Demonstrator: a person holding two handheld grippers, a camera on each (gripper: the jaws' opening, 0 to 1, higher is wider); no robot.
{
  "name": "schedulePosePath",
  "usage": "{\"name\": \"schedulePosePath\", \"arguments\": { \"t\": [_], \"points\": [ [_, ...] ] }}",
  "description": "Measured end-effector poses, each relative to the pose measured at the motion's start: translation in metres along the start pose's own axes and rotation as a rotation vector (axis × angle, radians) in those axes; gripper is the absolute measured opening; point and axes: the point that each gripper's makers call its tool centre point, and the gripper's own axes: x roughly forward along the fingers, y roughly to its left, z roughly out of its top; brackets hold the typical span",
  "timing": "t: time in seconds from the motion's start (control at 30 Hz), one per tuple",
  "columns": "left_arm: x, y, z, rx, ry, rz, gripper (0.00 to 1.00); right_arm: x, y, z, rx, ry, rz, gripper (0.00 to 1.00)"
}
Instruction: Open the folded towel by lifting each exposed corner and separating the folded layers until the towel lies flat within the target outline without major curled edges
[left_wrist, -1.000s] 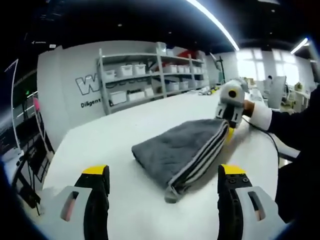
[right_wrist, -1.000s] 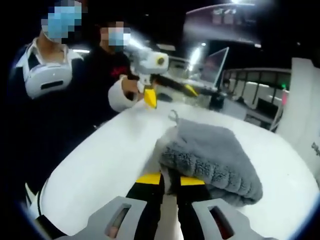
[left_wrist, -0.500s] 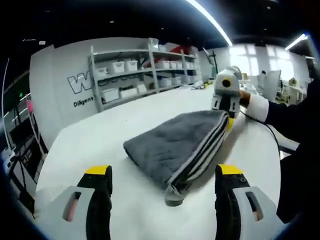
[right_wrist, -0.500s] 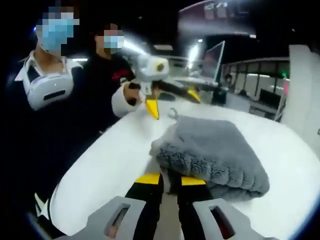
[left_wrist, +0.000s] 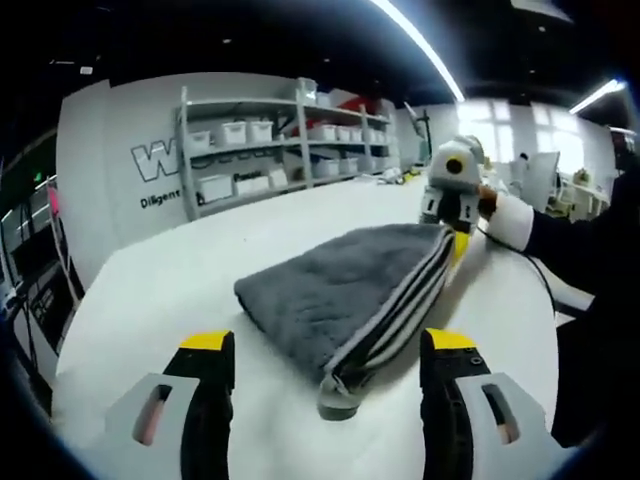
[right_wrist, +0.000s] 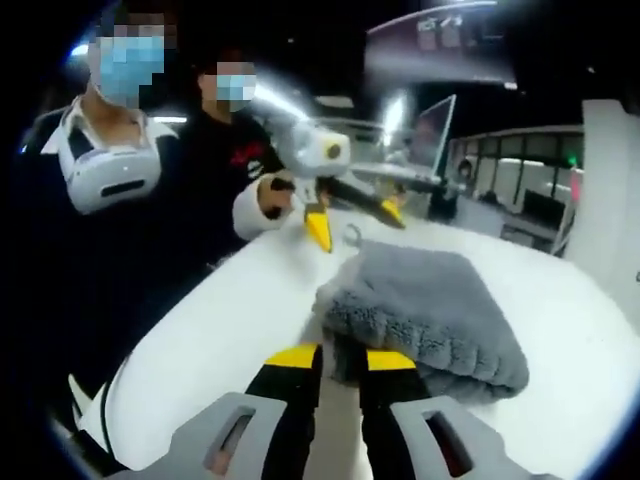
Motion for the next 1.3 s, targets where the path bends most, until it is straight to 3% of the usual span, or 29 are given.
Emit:
{"name": "schedulePosePath", "arguments": {
  "t": [0.23,0.37,0.5,0.67,0.93,1.3],
  "points": [
    [-0.002,0.002,0.003,0.005,-0.02,0.006,0.67,-0.006,0.002,0.009,-0.003,-0.053,-0.005,0.0],
    [-0.002,0.002,0.005,0.031,-0.036,0.009,0.57,-0.005,0.003,0.011,-0.012,-0.055,-0.008,0.0],
    [-0.002,0.001,0.008,0.025,-0.047,0.002,0.57,-0.012,0.0,0.019,-0.002,-0.102,-0.014,0.0],
    [-0.001,0.002,0.005,0.033,-0.037,0.008,0.57,0.001,-0.003,0.004,-0.004,-0.032,-0.032,0.0],
    [0.0,0.002,0.006,0.031,-0.039,0.011,0.57,0.009,-0.012,0.006,0.011,-0.043,-0.043,0.0],
    [0.001,0.003,0.004,0.03,-0.034,0.009,0.57,0.014,-0.007,-0.011,0.035,0.024,-0.01,0.0]
  ]
}}
